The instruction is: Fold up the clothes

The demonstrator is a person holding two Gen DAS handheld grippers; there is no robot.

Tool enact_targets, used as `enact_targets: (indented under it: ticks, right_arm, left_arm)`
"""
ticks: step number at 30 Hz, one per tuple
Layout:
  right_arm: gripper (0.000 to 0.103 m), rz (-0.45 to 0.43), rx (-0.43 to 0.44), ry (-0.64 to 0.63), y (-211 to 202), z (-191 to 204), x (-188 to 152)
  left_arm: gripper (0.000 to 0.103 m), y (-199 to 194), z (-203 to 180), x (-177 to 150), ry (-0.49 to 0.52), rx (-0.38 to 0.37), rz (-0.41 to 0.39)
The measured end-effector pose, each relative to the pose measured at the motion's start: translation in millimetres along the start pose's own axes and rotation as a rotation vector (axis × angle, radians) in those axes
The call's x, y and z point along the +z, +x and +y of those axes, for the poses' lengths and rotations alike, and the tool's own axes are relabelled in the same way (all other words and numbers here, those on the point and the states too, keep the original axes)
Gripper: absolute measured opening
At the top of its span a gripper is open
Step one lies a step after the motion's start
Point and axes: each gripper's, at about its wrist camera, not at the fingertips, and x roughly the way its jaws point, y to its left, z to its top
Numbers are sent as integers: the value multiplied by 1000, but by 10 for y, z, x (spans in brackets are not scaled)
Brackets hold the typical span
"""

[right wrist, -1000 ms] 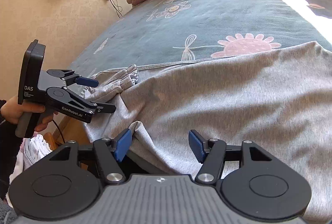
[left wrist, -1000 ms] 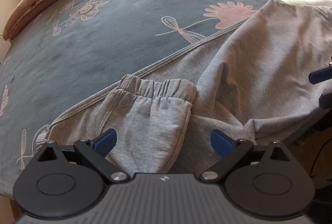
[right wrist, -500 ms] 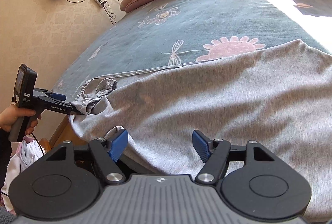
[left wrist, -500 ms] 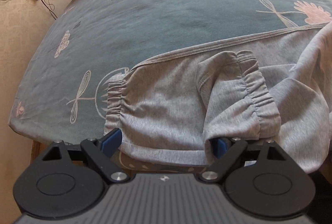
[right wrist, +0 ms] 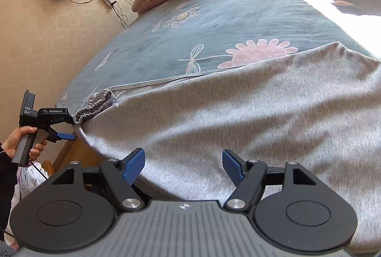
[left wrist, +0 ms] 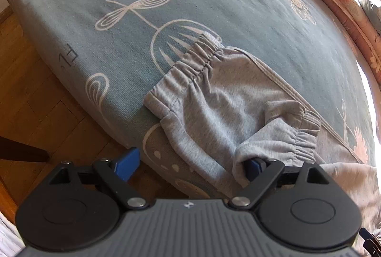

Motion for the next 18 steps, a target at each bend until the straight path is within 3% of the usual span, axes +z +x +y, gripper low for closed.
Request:
enact_targets:
  ticks: [7,9,11,14,16,18]
  right_arm:
    - [76,5,14,-9,36,20,-11]
    - [76,4,19,-8,32,19,-18]
    - [77,3,24,-7,26,16,-26]
    - [77,-1,26,-5,9,11,-34]
    - [77,-5,25,-5,-9,7,-37]
    - [79,-12,23,-7,-35,-2,-37]
  left_arm:
    - [90,-159,-151,-230,169,43,33]
    - [90,-262,-81,-226,136,-36,10]
    - [90,-306,107,-161,2,-152,-3]
    - [89,-272,285,-94,-134,-209,-2]
    - [89,-293,260,-104,-138,-223,-6]
    - [89,-348,83,-127,-22,-182,-1]
